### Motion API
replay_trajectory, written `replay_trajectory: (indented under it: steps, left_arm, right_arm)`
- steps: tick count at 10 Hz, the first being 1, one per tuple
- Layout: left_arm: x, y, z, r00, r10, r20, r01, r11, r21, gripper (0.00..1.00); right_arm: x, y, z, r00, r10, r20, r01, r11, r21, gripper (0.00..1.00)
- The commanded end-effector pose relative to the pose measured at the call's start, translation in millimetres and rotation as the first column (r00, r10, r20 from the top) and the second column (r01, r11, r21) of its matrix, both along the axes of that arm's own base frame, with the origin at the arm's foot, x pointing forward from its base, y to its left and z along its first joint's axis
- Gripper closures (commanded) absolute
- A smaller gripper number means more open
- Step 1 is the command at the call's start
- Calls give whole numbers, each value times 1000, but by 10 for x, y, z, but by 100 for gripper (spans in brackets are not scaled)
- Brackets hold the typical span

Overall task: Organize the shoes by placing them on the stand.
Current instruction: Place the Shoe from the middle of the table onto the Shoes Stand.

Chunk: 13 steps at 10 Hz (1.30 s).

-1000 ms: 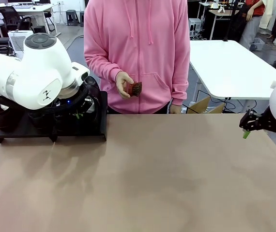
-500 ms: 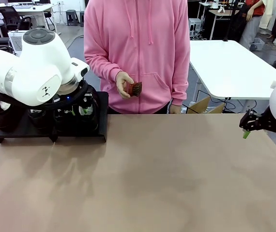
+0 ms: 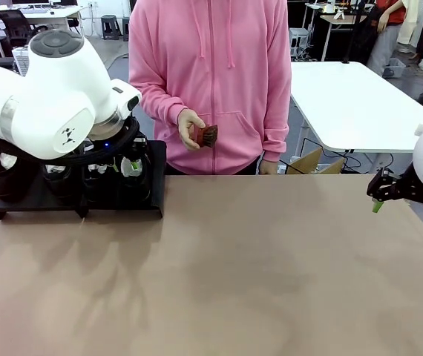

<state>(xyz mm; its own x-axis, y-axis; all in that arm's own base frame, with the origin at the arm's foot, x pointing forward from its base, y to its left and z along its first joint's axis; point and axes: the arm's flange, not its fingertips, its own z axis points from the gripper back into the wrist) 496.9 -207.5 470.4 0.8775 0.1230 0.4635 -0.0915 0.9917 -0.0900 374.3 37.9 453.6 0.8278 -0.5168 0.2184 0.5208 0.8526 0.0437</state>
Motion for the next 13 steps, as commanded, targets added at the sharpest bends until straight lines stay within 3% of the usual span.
replay_trajectory:
  steps: [1,13]
  left_arm:
    - [129,27,-74,1000,1,2,-1,1000,0,57]
    - [129,27,-74,1000,1,2,-1,1000,0,57]
  right_arm:
    - [4,-19,1,1000,19,10,-19,1000,10,0]
    - [4,-19,1,1000,19,10,-19,1000,10,0]
